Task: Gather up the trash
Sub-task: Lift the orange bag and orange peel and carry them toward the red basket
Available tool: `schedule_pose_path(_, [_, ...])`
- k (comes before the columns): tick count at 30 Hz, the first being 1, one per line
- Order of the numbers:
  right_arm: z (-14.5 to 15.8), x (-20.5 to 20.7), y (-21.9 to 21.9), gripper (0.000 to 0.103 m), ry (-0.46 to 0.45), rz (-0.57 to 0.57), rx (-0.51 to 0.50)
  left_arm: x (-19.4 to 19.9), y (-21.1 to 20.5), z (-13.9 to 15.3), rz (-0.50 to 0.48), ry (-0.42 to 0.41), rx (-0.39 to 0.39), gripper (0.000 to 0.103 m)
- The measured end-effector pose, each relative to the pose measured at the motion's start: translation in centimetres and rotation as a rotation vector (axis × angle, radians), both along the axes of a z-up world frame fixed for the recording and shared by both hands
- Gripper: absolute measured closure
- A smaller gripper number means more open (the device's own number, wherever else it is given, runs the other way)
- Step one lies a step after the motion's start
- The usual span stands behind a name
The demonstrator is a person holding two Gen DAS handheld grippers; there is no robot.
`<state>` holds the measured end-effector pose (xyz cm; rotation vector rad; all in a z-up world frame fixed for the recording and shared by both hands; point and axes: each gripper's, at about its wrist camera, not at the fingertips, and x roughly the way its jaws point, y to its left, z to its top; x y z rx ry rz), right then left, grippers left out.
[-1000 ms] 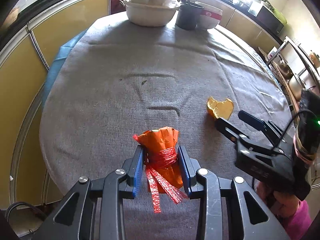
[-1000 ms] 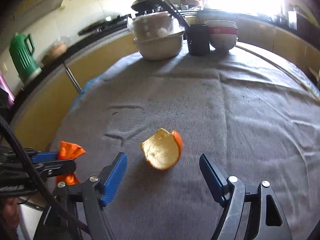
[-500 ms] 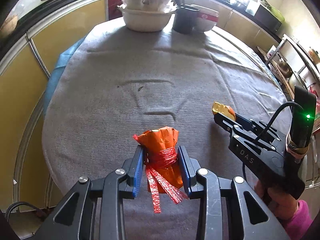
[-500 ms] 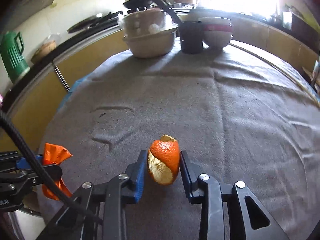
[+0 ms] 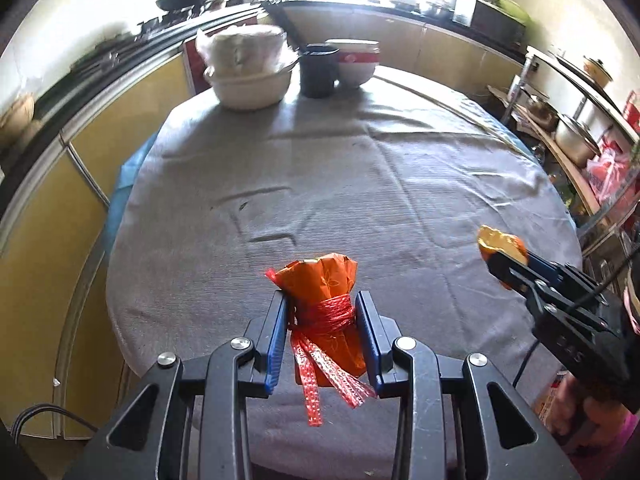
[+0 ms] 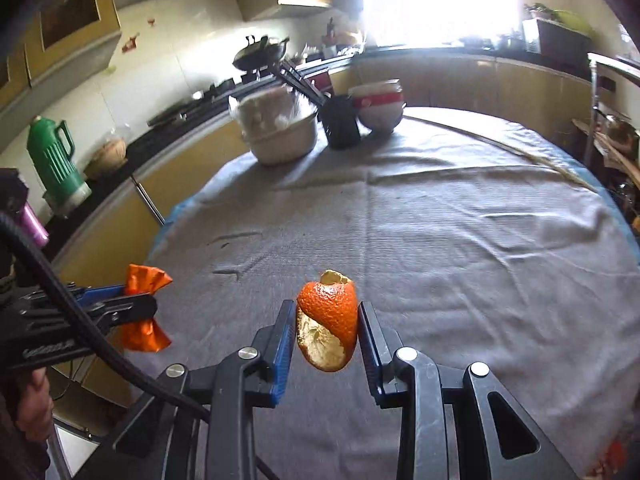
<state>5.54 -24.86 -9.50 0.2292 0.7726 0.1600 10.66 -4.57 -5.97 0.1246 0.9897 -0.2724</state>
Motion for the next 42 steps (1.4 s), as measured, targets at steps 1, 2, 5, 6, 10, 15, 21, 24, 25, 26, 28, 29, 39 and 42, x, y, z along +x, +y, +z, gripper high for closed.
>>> schedule_pose_path(1, [0.4,-0.8,-0.4,0.07,-0.006,-0.006,0.004,-0.3,-0.3,0.2,-0.006,-0.006,0.003,0.068])
schedule_pose_path(2, [0.7,-1.6,-0.7,0.07,-0.014,-0.012,0.006,-0.9,-0.6,0.6,-0.014,-0.015,0.005,0.068])
schedule_pose_path(5, [1.6,-3.8,-1.5,0.07,-0.038,-0.026,0.011,-2.0,-1.5,1.2,-0.032,-0.034,0.013,0.068])
schedule_pose_path(6, [1.8,-4.4,-1.7,0.07,-0.046,-0.03,0.01,-2.5,-1.8,1.5,-0.038,-0.042,0.016,0.068])
schedule_pose_path(10, [3.0,-7.1,-2.4,0.07,-0.075,-0.038,0.002,-4.2,-3.2,2.5,-0.069,-0.072,0.025,0.068])
schedule_pose_path(15, [4.3,-9.9,-3.5,0.07,-0.119,-0.057,0.004,-6.0,-4.9,3.4,-0.106,-0.108,0.036,0.068])
schedule_pose_path(21, [5.2,-12.7,-4.7,0.07,-0.15,-0.079,0.01,-8.2,-6.8,3.9,-0.149,-0.142,0.054,0.068])
schedule_pose_path(24, [5.4,-13.8,-5.0,0.07,-0.161,-0.089,0.005,-9.0,-7.5,4.2,-0.164,-0.153,0.063,0.068])
schedule_pose_path(25, [5.4,-14.2,-5.2,0.07,-0.163,-0.091,0.008,-9.3,-7.7,4.3,-0.169,-0.159,0.066,0.068])
schedule_pose_path(26, [5.4,-14.5,-5.3,0.07,-0.166,-0.094,0.011,-9.5,-7.8,4.4,-0.173,-0.166,0.069,0.068])
schedule_pose_path(28, [5.6,-15.2,-5.6,0.07,-0.174,-0.098,0.014,-10.1,-8.2,4.6,-0.179,-0.179,0.077,0.068])
schedule_pose_path(29, [5.6,-15.5,-5.6,0.07,-0.176,-0.099,0.017,-10.3,-8.3,4.7,-0.182,-0.183,0.08,0.068])
schedule_pose_path(39, [6.9,-18.7,-5.9,0.07,-0.231,-0.103,0.034,-13.2,-9.2,5.6,-0.207,-0.236,0.099,0.068])
schedule_pose_path(42, [7.1,-19.7,-6.0,0.07,-0.246,-0.108,0.039,-14.2,-9.5,5.9,-0.217,-0.258,0.109,0.068])
